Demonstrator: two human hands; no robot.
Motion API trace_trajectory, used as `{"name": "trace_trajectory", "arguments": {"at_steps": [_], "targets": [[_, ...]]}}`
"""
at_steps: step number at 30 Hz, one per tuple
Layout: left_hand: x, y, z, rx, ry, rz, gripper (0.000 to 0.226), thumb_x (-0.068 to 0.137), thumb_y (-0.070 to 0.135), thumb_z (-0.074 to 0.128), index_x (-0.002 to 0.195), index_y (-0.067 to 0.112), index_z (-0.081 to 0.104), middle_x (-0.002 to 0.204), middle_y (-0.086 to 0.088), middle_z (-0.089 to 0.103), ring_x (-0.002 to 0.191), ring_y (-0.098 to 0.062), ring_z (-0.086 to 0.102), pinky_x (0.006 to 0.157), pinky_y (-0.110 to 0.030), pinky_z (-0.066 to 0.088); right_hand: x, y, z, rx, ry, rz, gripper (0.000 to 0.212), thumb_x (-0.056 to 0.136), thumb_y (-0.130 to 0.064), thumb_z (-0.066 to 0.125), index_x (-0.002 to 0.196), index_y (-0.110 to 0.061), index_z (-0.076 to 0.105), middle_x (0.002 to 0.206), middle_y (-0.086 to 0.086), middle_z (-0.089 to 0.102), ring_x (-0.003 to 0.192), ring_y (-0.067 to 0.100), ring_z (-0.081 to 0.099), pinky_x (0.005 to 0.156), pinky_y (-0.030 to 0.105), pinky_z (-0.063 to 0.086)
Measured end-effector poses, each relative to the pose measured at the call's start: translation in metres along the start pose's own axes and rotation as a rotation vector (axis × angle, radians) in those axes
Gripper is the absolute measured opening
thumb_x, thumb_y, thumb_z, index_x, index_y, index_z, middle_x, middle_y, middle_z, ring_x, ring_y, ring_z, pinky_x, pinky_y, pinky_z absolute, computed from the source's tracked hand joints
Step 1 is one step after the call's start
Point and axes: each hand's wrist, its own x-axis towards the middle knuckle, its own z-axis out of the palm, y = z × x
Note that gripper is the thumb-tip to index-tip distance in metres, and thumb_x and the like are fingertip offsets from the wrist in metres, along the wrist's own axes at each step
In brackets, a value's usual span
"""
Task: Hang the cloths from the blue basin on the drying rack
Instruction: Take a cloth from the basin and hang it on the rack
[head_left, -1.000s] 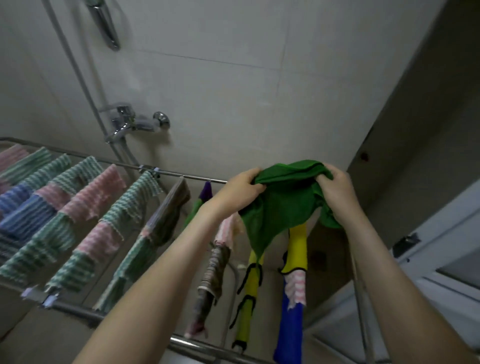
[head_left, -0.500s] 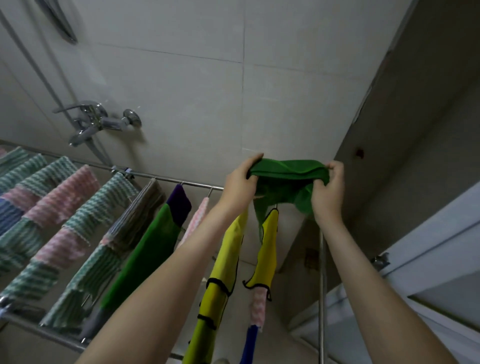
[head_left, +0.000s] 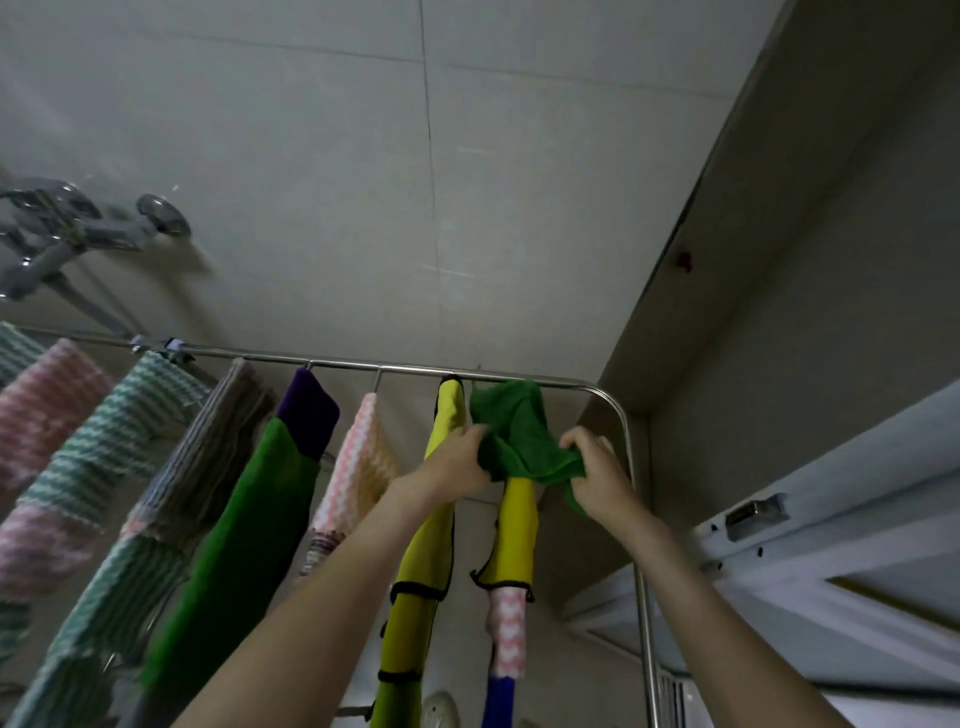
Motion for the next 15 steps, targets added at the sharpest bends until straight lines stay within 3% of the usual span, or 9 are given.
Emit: {"name": "trace_trajectory", "arguments": {"at_steps": [4, 9, 12, 15], "targets": [[0.005, 0.001, 0.008, 0.015, -0.041, 0.034, 0.051, 0.084, 0.016, 0.063, 0.133, 0.013, 0.047, 0.119, -0.016, 0.051, 0.119, -0.025, 0.043, 0.085, -0.017, 0.032, 0.007, 0.001, 0.005, -0.110, -0.074, -0.028, 0.041, 0.075, 0.011, 0.050, 0.094, -0.025, 0.043, 0.101, -0.008, 0.043, 0.095, 0.013, 0.035, 0.072, 0.027, 0.028], [0.008, 0.001, 0.007, 0.048, 0.033, 0.092, 0.025, 0.085, 0.016, 0.063, 0.108, 0.008, 0.060, 0.113, -0.013, 0.052, 0.113, -0.022, 0.047, 0.088, -0.022, 0.036, 0.006, 0.001, 0.004, 0.089, -0.076, 0.052, 0.031, 0.078, -0.007, 0.068, 0.074, -0.021, 0.041, 0.086, -0.002, 0.043, 0.081, 0.017, 0.046, 0.062, 0.026, 0.033], [0.005, 0.002, 0.004, 0.014, 0.105, 0.130, 0.012, 0.084, 0.018, 0.063, 0.093, 0.011, 0.059, 0.107, -0.007, 0.051, 0.102, -0.022, 0.052, 0.085, -0.025, 0.040, 0.001, -0.003, -0.001, 0.169, -0.039, 0.049, 0.033, 0.078, -0.016, 0.074, 0.073, -0.018, 0.041, 0.084, 0.001, 0.043, 0.073, 0.013, 0.044, 0.063, 0.030, 0.033], [-0.003, 0.005, 0.001, -0.102, 0.205, 0.138, 0.016, 0.086, 0.017, 0.060, 0.076, 0.013, 0.048, 0.089, -0.002, 0.049, 0.082, -0.021, 0.051, 0.068, -0.026, 0.038, -0.003, -0.005, -0.003, 0.167, 0.032, 0.049, 0.026, 0.085, -0.012, 0.064, 0.079, -0.018, 0.040, 0.079, 0.000, 0.045, 0.070, 0.012, 0.044, 0.060, 0.029, 0.032]]}}
